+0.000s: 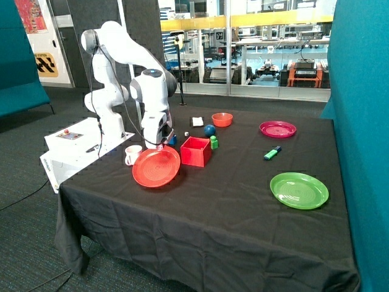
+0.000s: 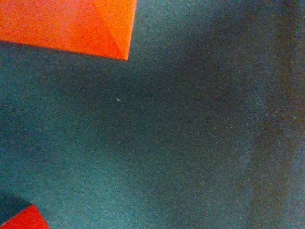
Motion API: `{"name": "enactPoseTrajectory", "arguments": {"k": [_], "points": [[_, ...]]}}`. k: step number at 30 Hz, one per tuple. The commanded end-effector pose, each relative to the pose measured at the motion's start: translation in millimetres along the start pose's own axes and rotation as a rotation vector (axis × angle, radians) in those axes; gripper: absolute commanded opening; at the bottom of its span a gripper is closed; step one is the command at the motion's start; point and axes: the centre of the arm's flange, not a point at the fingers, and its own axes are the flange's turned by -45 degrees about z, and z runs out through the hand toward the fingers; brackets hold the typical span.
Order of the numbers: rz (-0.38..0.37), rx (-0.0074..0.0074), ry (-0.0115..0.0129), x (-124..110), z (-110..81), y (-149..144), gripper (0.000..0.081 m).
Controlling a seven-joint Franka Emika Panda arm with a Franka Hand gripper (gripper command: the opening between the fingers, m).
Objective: Put the ball in the red pot
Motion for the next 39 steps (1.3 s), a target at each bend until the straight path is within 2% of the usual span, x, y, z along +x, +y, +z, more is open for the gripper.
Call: {"name": "enactPoseTrajectory", "arguments": {"k": [1, 27, 39], "points": [[0.002, 0.005, -0.002, -2, 16.1, 2, 0.0], [0.016, 0.005, -0.002, -2, 43.8, -2, 0.0], [0.015, 0.005, -0.002, -2, 45.6, -6, 0.0]]}}
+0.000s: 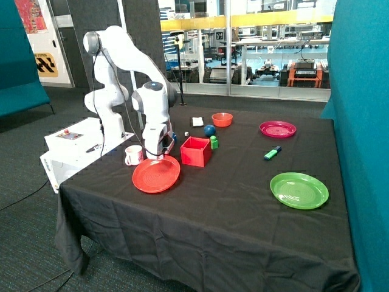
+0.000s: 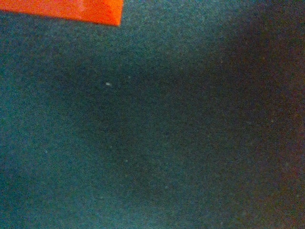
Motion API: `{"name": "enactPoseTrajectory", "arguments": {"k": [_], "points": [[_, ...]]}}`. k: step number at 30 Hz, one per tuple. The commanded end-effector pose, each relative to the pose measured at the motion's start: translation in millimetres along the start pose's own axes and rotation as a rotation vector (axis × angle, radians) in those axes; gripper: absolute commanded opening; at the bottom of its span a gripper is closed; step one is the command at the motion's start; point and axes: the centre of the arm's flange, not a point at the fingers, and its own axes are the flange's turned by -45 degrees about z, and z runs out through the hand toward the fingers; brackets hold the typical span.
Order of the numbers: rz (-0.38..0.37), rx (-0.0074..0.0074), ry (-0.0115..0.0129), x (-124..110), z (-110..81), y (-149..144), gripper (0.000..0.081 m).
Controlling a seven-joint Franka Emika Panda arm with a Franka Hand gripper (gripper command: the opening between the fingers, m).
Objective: Put the ball in the red pot
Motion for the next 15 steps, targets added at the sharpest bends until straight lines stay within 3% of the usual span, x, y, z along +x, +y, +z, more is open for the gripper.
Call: {"name": "enactPoseTrajectory", "arguments": {"k": [1, 15], "points": [[-0.002, -0.0014, 0.0001, -0.3, 3.0, -3.2, 0.0], [0.0, -0.0014, 0.0001, -3.2, 4.3, -6.1, 0.0]]}}
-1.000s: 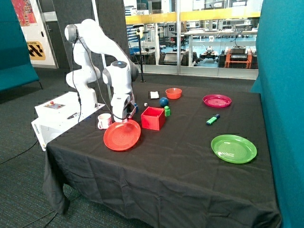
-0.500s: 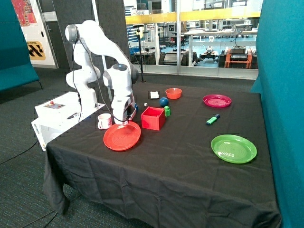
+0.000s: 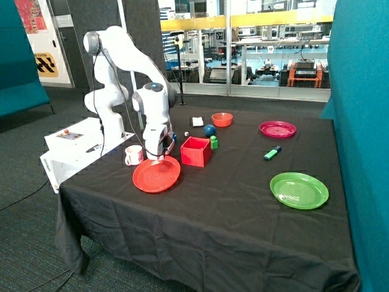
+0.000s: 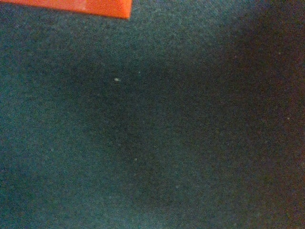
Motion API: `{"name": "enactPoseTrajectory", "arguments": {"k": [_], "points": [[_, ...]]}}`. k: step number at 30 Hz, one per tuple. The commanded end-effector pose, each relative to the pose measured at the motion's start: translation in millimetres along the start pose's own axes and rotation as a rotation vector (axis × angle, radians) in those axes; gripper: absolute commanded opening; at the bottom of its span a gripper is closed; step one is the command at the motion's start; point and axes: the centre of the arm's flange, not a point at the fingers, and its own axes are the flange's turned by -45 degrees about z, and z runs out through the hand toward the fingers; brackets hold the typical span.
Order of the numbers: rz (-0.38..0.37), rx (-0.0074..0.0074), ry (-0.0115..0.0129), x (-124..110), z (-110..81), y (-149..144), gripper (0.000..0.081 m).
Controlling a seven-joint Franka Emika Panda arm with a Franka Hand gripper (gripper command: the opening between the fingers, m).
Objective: Put the ball in the red pot
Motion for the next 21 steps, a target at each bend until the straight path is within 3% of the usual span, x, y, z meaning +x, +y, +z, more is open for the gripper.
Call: {"name": "enactPoseTrajectory", "arguments": {"k": [1, 4, 13, 15, 21], "points": [[0.003, -0.0029, 0.0016, -2.7, 0.7, -3.1, 0.0], [-0.001, -0.0029, 0.0016, -3.7, 1.4, -3.3, 0.0031], [0.024, -0.0029, 0.0016, -6.9, 2.9, -2.9, 0.0233], [-0.002, -0.0029, 0.0016, -6.9, 2.9, -1.9, 0.0276], [0.014, -0.0029, 0.0016, -8.2, 2.9, -1.4, 0.037]]}}
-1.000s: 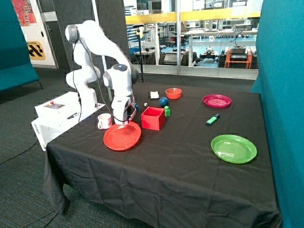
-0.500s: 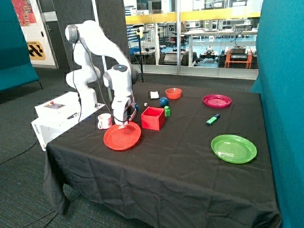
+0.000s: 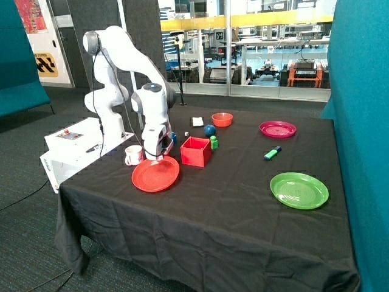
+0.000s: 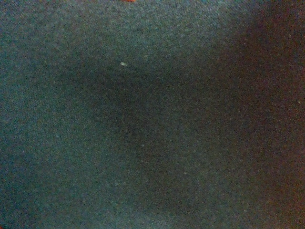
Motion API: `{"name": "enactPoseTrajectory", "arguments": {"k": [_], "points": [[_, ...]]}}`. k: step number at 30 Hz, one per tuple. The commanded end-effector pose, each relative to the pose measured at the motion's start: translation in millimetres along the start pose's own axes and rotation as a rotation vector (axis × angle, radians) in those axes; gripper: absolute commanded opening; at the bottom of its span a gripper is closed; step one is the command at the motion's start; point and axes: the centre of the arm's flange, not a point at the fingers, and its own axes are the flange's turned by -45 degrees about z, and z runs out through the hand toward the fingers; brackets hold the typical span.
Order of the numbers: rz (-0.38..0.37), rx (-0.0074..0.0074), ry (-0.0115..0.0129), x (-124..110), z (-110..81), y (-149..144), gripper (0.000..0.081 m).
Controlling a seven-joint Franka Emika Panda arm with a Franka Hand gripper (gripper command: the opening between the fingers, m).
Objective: Put the ball in the red pot
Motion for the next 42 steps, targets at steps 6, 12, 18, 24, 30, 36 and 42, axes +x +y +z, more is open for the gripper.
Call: {"name": "enactPoseTrajectory", "arguments": {"k": [6, 12, 18, 24, 30, 36, 42], "points": [[0.006, -0.0011, -0.0029, -4, 2.8, 0, 0.0475], [0.003, -0.0011, -0.003, -4, 7.2, -4, 0.0535], [-0.008, -0.0011, -0.003, -3, 13.3, -14, 0.0599], [-0.015, -0.0011, -0.003, -2, 17.0, -20, 0.0682], [-0.015, -0.0011, -0.003, -2, 15.8, -20, 0.0758], [-0.01, -0.0011, -0.003, -4, 13.1, -17, 0.0803], [-0.017, -0.0011, -0.003, -5, 1.8, -15, 0.0791]]}}
